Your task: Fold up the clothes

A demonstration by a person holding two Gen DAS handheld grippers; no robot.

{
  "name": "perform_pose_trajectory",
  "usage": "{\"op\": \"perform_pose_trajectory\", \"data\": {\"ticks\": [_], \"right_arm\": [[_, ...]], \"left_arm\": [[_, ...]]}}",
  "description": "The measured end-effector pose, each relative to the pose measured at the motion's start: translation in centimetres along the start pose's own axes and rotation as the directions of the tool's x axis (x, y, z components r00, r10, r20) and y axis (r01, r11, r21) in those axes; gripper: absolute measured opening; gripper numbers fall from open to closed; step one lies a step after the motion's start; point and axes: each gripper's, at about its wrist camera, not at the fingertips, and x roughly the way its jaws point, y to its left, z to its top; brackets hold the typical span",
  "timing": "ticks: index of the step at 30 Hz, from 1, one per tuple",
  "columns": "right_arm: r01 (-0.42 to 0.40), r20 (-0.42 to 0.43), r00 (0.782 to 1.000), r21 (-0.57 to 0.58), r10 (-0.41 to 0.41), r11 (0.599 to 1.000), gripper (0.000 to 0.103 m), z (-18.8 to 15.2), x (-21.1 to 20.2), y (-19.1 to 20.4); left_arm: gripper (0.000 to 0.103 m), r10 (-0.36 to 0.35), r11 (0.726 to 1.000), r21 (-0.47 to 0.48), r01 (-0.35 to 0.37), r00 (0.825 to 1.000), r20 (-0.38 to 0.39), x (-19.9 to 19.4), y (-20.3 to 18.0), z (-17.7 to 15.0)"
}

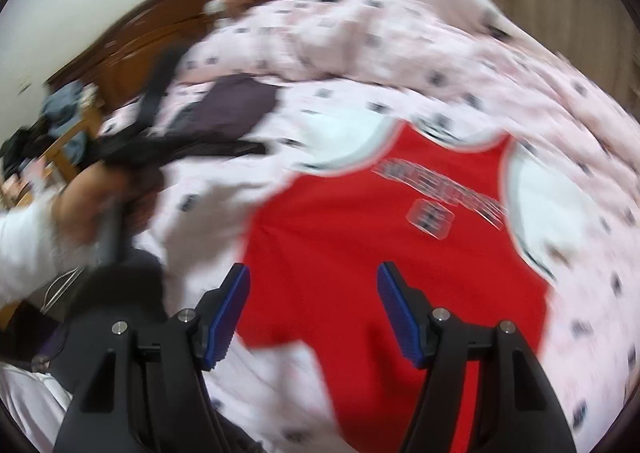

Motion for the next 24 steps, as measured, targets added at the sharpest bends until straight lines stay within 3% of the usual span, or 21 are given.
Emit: {"op": "perform_pose_trajectory", "data": {"ticks": [5, 9, 20, 24], "right_arm": [[0.092, -0.015, 0.996, 0.153, -0.091, 0.984, 0.067, -3.3, -1.7, -5.1], [0.114, -0.024, 0.994, 0.219, -0.111, 0.969, 0.067, -5.3, -2.3, -7.2], [0.188, -0.041, 0.982, 0.144, -0.184, 0.971, 0.067, -7.7, -3.1, -7.3], [0.206, -0.058, 0.978, 0.180, -0.199, 0.962, 0.067, -8.4, -3.3, -8.6]], "left_arm": [[0.034, -0.073, 0.997, -0.040, 0.072, 0.997, -0.038, -0.6, -2.6, -4.7], [0.034, -0.120, 0.991, -0.069, 0.116, 0.991, -0.053, -1.0, -4.5, -7.5], [0.034, -0.102, 0.986, -0.134, 0.099, 0.995, -0.015, -1.0, -6.6, -10.2], [0.033, -0.094, 0.987, -0.134, 0.093, 0.996, -0.002, -0.9, -7.1, -10.4]]}}
